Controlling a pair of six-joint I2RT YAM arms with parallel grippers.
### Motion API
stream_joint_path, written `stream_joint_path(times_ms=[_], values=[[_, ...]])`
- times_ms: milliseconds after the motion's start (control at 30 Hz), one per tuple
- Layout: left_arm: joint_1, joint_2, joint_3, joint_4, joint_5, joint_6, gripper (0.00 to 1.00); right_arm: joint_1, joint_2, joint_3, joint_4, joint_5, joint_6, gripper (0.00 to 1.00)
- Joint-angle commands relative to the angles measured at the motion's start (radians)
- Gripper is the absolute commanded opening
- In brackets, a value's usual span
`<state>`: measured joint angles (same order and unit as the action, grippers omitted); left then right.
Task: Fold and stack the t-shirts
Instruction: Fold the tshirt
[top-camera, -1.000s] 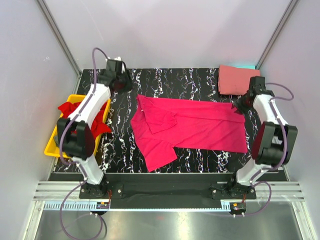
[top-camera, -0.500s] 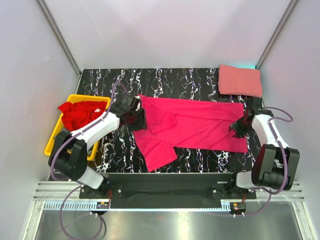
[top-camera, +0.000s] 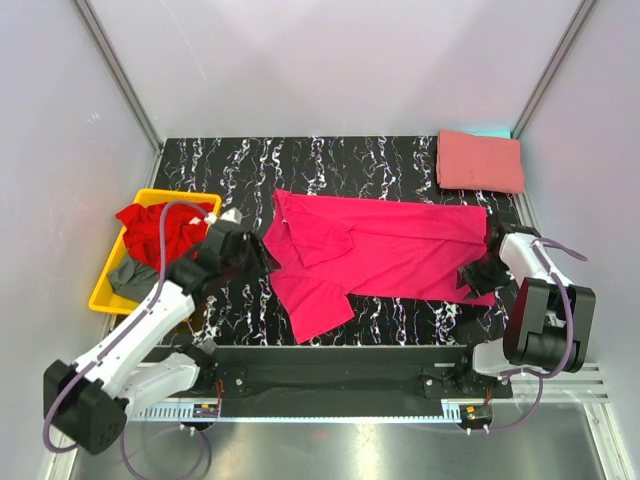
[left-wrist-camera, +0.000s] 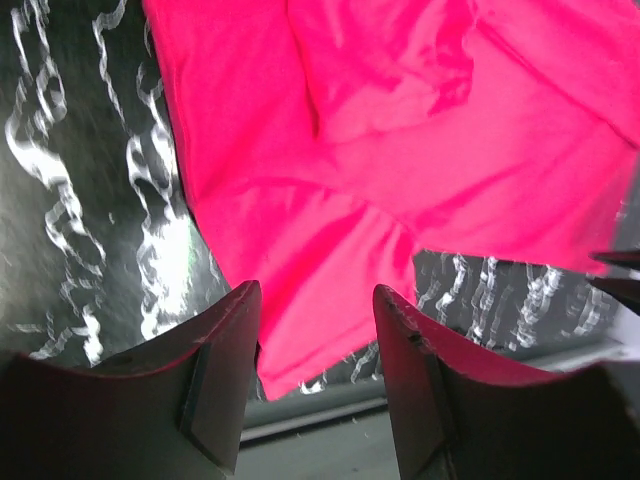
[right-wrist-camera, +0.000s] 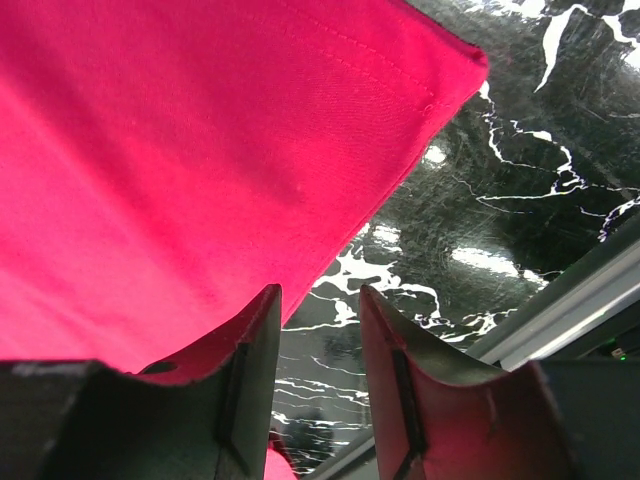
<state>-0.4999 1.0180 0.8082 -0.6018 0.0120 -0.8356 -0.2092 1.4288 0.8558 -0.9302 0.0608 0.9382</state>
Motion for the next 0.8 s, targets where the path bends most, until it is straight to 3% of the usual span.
stream_joint_path(times_ms=[0, 200, 467, 633, 767], values=[[-0.015, -0.070, -0.112, 0.046, 0.084, -0.070, 0.54, -0.009, 0.001, -0.001, 0.010, 0.027, 0.059, 0.45], [-0.094, -0.039, -0.246, 0.054, 0.135, 0.036, 0.55, -0.007, -0.010, 0.009, 0.062, -0.018, -0.042, 0.41], [-0.282, -0.061, -0.402, 0.206, 0.160, -0.088, 0.58, -0.009, -0.047, 0.067, -0.027, 0.048, 0.001, 0.45], [-0.422, -0.062, -0.448, 0.276, 0.103, -0.184, 0.58, -0.009, -0.045, 0.066, -0.018, 0.025, -0.009, 0.44], [-0.447, -0.032, -0.446, 0.269, 0.046, -0.226, 0.55, -0.009, -0.077, 0.048, -0.004, 0.039, -0.022, 0.43]])
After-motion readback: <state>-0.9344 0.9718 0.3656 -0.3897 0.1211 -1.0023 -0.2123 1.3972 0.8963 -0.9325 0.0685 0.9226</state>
